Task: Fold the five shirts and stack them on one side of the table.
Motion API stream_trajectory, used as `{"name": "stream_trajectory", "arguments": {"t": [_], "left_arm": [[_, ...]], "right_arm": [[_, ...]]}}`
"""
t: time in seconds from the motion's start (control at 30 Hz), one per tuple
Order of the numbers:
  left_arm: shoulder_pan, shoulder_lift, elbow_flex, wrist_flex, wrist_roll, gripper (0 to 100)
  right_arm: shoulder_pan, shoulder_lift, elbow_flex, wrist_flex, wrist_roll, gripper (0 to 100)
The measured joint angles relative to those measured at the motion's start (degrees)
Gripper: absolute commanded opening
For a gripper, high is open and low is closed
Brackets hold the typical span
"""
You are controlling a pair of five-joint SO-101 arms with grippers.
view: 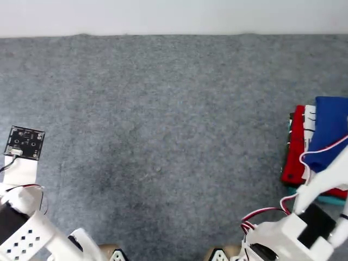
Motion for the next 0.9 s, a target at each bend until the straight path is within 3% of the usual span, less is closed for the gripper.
{"name": "stream_trajectory", "arguments": {"t": [0.03, 0.1, 0.37, 0.7, 0.9], "left_arm": [[0.0, 0.0, 0.0, 0.0, 0.0, 2], [0.0, 0.0, 0.0, 0.0, 0.0, 2], [0.0, 0.0, 0.0, 0.0, 0.0, 2], [0.0, 0.0, 0.0, 0.0, 0.0, 2], [0.0, 0.0, 0.0, 0.0, 0.0, 2]], "right_arm": [[-0.62, 0.0, 0.0, 1.49, 0.0, 0.0], [-2.02, 0.0, 0.0, 4.04, 0.0, 5.4], [-6.77, 8.44, 0.0, 15.21, -0.44, 0.9], [-7.56, 21.54, 0.0, 17.05, -2.99, 0.9], [-10.02, 20.75, -0.18, 19.87, -3.08, 0.9]]}}
